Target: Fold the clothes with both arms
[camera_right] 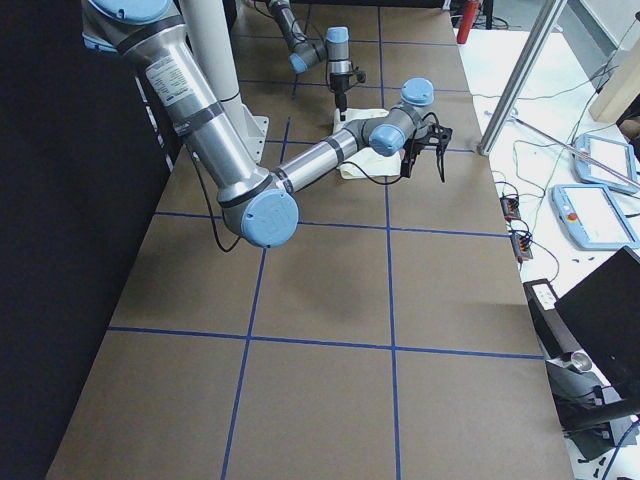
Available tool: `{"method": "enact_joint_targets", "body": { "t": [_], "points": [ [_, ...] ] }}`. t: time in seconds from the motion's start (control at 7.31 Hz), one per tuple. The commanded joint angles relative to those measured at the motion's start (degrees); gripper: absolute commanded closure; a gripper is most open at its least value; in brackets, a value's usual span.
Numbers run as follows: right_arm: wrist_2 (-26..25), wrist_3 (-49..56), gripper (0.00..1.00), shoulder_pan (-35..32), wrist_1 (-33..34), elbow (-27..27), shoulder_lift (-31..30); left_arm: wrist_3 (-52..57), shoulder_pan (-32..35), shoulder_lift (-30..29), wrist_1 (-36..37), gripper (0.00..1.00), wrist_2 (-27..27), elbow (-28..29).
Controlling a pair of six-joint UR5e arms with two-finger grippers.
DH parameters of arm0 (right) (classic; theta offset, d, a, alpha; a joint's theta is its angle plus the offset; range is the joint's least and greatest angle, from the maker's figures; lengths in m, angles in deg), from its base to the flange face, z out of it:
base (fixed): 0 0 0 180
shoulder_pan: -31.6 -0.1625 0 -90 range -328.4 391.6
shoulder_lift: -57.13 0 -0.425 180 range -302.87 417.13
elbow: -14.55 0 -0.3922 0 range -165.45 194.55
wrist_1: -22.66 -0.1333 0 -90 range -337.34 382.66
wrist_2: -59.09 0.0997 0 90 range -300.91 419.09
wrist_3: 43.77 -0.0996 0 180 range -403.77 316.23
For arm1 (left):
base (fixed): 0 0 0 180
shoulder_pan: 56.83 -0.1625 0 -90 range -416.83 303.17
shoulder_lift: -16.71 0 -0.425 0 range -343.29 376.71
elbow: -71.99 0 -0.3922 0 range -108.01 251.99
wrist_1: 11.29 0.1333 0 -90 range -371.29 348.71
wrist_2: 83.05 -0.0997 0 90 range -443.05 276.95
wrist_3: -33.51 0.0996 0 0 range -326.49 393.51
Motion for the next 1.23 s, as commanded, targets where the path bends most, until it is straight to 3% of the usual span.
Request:
{"method": "enact_joint_targets", "body": {
  "t": [0.0, 0.55, 0.96, 1.09],
  "points": [
    [0.07, 0.02, 0.00, -0.07, 0.00, 0.00, -0.03, 0.08, -3.15, 0.12, -0.26, 0.00, -0.07, -0.03],
    [0.07, 0.02, 0.00, -0.25, -0.09, 0.00, 0.06, -0.27, -7.28, 0.82, -0.17, 0.00, -0.77, -2.84],
    [0.16, 0.11, 0.00, -0.52, -0.18, -1.48, -0.81, 0.43, -6.77, 10.01, 0.27, 0.00, -0.33, -12.05],
    [0.24, 0.89, 0.00, -0.60, -0.09, -2.45, -1.87, 0.61, -4.41, 11.09, 0.35, 0.00, -0.51, -12.25]
  ]
}}
